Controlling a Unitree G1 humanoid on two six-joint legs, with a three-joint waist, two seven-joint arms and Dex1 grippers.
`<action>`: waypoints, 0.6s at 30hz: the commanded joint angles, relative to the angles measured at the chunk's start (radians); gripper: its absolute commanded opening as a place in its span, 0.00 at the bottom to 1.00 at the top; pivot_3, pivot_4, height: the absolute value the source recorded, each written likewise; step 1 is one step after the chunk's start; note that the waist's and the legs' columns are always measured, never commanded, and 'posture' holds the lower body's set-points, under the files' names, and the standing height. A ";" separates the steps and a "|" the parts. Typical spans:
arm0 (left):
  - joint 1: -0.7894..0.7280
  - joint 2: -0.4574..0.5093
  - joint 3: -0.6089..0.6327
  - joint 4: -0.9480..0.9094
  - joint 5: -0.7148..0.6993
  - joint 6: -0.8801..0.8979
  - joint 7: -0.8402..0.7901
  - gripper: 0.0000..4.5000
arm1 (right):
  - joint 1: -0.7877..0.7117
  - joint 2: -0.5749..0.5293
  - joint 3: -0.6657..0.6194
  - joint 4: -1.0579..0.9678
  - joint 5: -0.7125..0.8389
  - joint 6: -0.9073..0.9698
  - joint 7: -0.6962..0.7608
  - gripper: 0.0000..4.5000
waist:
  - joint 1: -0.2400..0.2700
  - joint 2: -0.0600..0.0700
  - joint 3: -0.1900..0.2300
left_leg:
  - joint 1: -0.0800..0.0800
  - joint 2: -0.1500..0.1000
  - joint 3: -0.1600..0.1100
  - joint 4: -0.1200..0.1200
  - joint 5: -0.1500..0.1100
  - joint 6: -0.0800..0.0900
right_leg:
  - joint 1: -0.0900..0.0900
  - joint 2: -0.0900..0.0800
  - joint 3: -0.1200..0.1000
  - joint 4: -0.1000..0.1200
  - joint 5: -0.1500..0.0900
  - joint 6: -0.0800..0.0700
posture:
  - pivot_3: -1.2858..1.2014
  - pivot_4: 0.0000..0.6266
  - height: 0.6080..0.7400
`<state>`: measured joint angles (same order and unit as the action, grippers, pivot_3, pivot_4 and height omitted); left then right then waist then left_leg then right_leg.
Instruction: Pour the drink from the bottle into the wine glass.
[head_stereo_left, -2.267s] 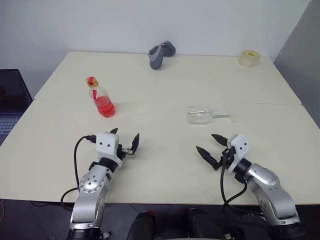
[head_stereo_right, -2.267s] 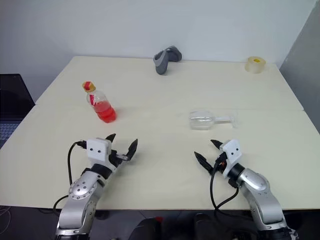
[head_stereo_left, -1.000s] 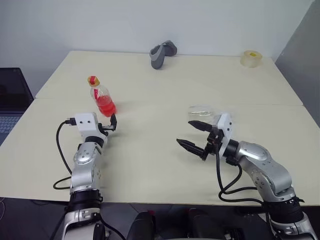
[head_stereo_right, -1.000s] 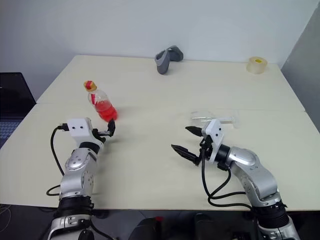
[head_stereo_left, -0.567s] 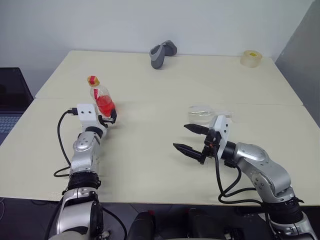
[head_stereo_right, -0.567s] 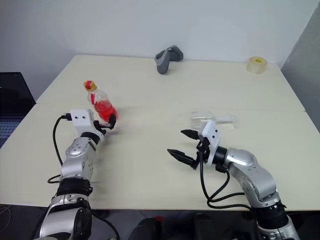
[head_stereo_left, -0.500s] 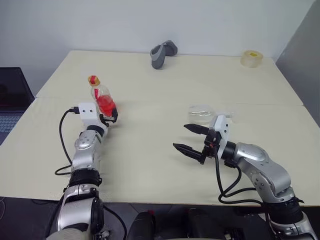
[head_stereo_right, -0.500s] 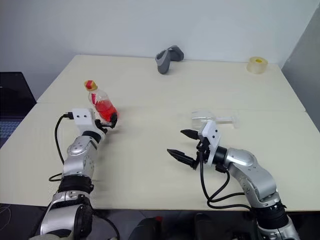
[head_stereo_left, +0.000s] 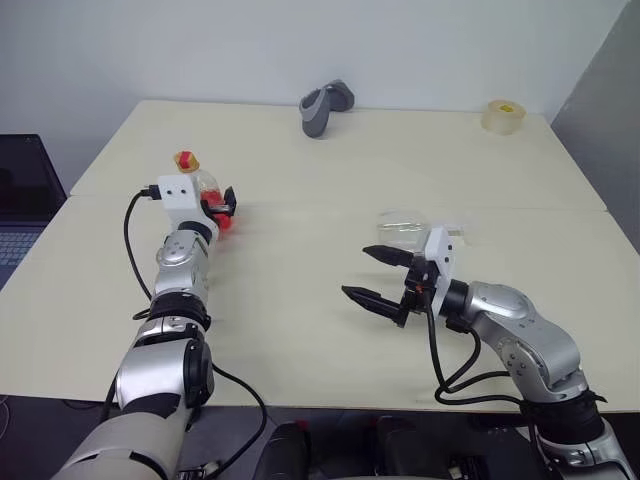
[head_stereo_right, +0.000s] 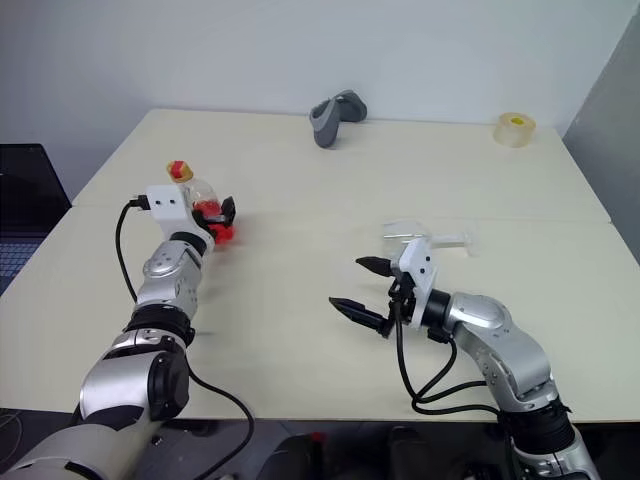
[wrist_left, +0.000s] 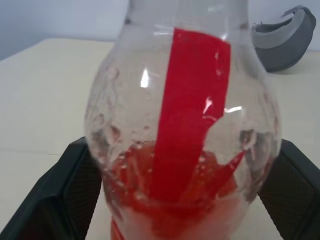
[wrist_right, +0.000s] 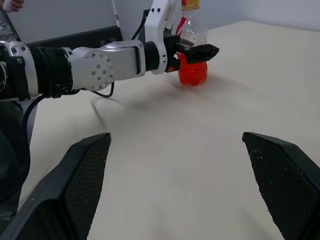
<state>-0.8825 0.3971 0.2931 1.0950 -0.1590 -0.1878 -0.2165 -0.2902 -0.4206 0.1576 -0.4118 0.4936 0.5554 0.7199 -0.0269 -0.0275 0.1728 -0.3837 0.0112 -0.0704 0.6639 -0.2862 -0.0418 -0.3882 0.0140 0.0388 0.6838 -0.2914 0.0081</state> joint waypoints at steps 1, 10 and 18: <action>-0.021 0.011 0.006 0.015 -0.005 -0.034 -0.015 1.00 | -0.013 0.003 -0.006 -0.035 0.013 -0.006 0.004 1.00 | 0.000 0.000 0.000 | 0.000 0.000 0.000 0.000 0.000 0.000 | 0.000 0.000 0.000 0.000 0.000 0.000 | 0.52 0.24 1.00; 0.004 0.010 0.006 0.013 -0.009 -0.038 -0.050 0.86 | -0.006 0.009 -0.008 -0.039 0.011 -0.009 -0.008 1.00 | 0.000 0.000 0.000 | 0.000 0.000 -0.001 0.000 0.000 0.000 | 0.000 0.000 0.000 0.000 0.000 0.000 | 0.52 0.24 1.00; 0.076 -0.025 -0.067 -0.150 -0.005 -0.028 -0.218 0.49 | 0.005 0.009 -0.035 -0.058 0.013 0.001 -0.041 1.00 | 0.001 0.000 0.000 | 0.000 0.000 0.000 0.000 0.000 -0.001 | 0.000 0.000 0.000 0.000 0.000 0.000 | 0.52 0.24 1.00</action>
<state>-0.8141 0.3840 0.2540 1.0239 -0.1588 -0.2172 -0.3734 -0.2870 -0.4099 0.1535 -0.4171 0.4933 0.5570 0.6910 -0.0256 -0.0274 0.1728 -0.3843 0.0110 -0.0710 0.6641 -0.2858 -0.0425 -0.3883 0.0136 0.0390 0.6840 -0.2914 0.0080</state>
